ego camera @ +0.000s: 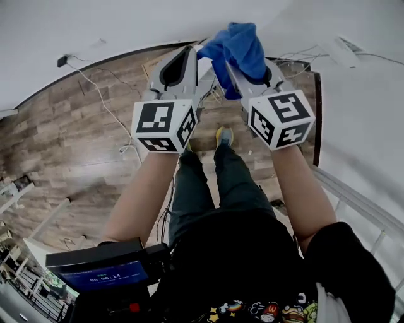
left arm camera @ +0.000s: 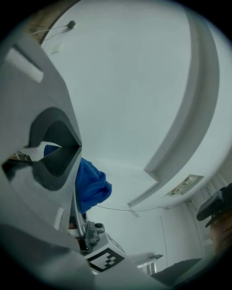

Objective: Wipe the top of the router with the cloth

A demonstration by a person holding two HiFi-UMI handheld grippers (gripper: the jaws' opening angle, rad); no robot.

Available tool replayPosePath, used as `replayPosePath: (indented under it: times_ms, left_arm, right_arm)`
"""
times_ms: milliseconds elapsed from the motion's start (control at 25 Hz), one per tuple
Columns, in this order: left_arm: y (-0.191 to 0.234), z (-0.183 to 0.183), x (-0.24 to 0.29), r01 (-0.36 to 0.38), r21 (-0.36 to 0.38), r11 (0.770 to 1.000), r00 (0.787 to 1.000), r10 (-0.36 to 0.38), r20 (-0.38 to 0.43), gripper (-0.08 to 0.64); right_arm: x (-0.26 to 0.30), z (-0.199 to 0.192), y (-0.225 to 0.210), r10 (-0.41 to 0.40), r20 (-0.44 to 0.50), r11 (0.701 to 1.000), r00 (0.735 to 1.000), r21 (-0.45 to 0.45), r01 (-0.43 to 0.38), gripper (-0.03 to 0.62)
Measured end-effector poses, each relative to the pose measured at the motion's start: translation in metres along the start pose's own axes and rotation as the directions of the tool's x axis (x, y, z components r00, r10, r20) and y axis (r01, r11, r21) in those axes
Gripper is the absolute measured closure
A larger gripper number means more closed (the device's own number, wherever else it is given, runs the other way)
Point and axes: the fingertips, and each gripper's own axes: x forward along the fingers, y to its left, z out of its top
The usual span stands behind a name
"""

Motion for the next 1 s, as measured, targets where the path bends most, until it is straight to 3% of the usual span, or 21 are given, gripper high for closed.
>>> replayPosePath:
  times_ms: [120, 240, 520, 760, 1000]
  left_arm:
    - [-0.004, 0.082, -0.020, -0.012, 0.074, 0.997, 0.999, 0.008, 0.049, 0.560]
    - [0.001, 0.115, -0.047, -0.057, 0.094, 0.994, 0.997, 0.051, 0.057, 0.560]
    - [0.023, 0.132, -0.083, -0.167, 0.106, 0.980, 0.983, 0.158, 0.091, 0.560]
    - [0.012, 0.149, -0.112, -0.138, 0.093, 0.986, 0.987, 0.128, 0.102, 0.560]
    - [0.027, 0.144, -0.083, -0.136, 0.095, 0.986, 0.986, 0.126, 0.106, 0.560]
  right_arm:
    - [-0.025, 0.074, 0.029, 0.004, 0.076, 1.000, 0.997, -0.016, -0.003, 0.492]
    - [-0.047, 0.089, 0.050, -0.052, 0.097, 0.999, 0.994, -0.005, 0.053, 0.492]
    - [-0.056, 0.107, 0.060, -0.186, 0.137, 0.983, 0.973, 0.024, 0.184, 0.494]
    - [-0.072, 0.136, 0.091, -0.216, 0.178, 0.976, 0.960, 0.001, 0.220, 0.494]
    - [-0.042, 0.136, 0.070, -0.220, 0.181, 0.975, 0.959, 0.002, 0.223, 0.494]
